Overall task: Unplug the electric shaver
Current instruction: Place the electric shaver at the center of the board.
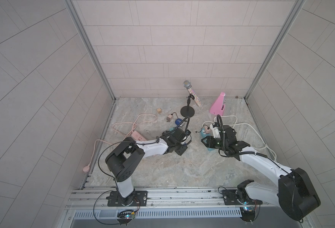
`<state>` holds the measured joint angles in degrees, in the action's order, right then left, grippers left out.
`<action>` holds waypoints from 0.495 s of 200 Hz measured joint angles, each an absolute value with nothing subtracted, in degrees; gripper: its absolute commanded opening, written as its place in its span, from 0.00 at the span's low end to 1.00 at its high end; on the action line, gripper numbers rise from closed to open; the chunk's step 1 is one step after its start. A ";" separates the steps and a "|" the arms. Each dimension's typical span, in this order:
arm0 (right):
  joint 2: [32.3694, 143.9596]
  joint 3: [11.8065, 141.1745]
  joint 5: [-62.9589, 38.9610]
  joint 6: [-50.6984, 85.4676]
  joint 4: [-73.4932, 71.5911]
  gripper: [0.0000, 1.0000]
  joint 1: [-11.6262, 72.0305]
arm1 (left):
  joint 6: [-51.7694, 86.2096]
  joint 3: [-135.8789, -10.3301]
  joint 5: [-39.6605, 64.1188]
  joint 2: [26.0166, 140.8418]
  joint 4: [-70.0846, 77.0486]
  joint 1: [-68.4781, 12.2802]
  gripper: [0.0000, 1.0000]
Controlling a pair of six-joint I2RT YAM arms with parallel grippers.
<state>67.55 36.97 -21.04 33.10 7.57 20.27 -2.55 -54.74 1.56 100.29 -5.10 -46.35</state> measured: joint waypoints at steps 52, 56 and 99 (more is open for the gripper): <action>66.85 41.43 -14.87 30.17 12.73 0.51 20.27 | -2.31 -54.74 1.65 100.36 -4.99 -46.33 0.72; 67.00 41.89 -14.28 29.89 13.34 0.51 20.27 | -2.31 -54.74 1.63 100.36 -4.99 -46.28 0.72; 72.69 49.08 -8.97 26.63 18.02 0.53 20.27 | -1.83 -54.74 1.74 98.56 -5.34 -46.13 0.74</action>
<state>72.69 49.08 -8.97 26.63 18.02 20.27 -1.83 -54.74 1.74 98.56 -5.34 -46.13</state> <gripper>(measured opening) 0.522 0.732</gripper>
